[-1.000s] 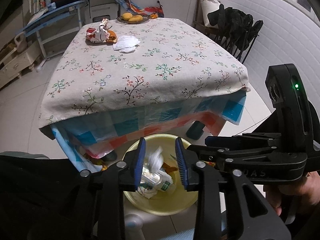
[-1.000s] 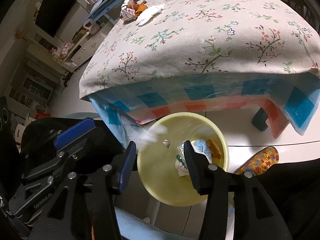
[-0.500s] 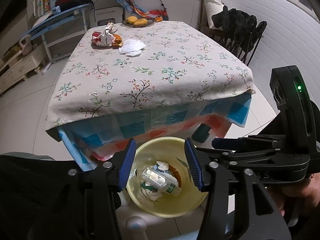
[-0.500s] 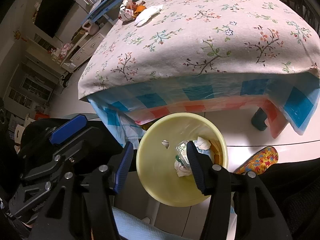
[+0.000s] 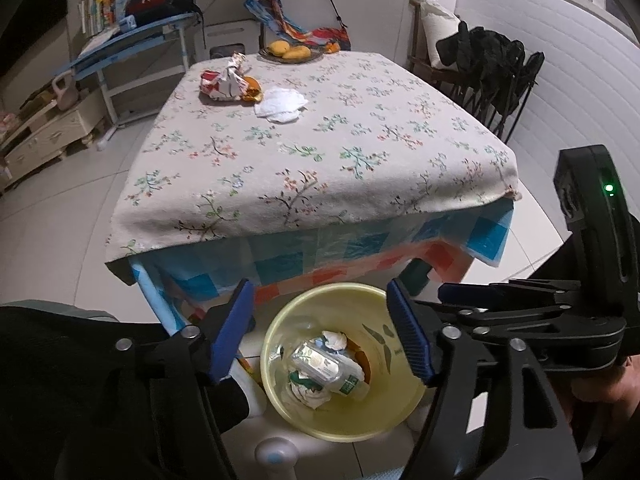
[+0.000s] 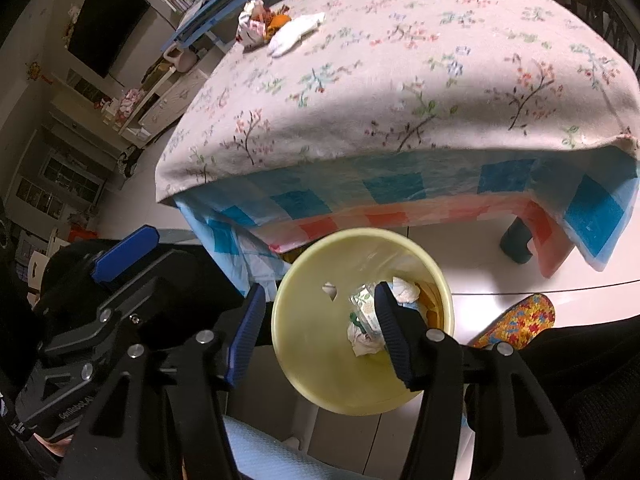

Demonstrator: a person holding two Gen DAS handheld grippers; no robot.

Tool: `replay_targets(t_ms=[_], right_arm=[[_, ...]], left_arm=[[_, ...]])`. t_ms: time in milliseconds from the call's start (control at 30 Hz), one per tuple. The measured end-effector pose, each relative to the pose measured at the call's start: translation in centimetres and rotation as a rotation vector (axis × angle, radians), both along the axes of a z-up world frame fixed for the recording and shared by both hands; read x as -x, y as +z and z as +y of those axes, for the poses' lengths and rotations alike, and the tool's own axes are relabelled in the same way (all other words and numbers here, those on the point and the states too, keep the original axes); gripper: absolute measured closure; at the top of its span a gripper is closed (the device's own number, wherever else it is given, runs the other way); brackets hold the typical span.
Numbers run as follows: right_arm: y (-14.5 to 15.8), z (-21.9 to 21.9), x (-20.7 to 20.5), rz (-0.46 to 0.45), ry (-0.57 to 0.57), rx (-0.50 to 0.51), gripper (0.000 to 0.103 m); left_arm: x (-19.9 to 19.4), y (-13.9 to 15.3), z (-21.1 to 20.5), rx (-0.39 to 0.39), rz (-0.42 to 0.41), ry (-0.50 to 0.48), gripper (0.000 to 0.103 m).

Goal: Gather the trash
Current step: 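Move both tools back toward the snack bag on the table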

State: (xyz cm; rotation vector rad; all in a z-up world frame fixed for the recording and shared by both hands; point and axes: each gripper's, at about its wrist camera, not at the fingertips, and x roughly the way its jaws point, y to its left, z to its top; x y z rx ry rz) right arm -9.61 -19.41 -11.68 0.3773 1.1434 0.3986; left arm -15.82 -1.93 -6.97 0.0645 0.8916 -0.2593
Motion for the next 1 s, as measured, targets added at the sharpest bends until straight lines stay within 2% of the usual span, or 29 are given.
replay_targets(t_ms=[333,567,767,1000], right_arm=[[2.4,-0.2,0.4,-0.159,-0.053,0.082,0.042],[3.1,-0.3,0.3,-0.214,-0.086,0.127,0.039],[5.0,-0.5,-0.8,-0.275,-0.108,0.141,0.039],[7.3,-0.1,-3.9,-0.337,-0.09,0.166,0.039]], left_arm=[[0.0,0.6,0.5,0.005,-0.037,0.035,0.027],[-0.2,1.3,1.0,0.023,-0.071,0.056,0.022],[-1.7,2.6,1.8,0.034,-0.099,0.082,0.02],[-5.0,4.3,3.3,0.023,-0.138,0.113,0.019]])
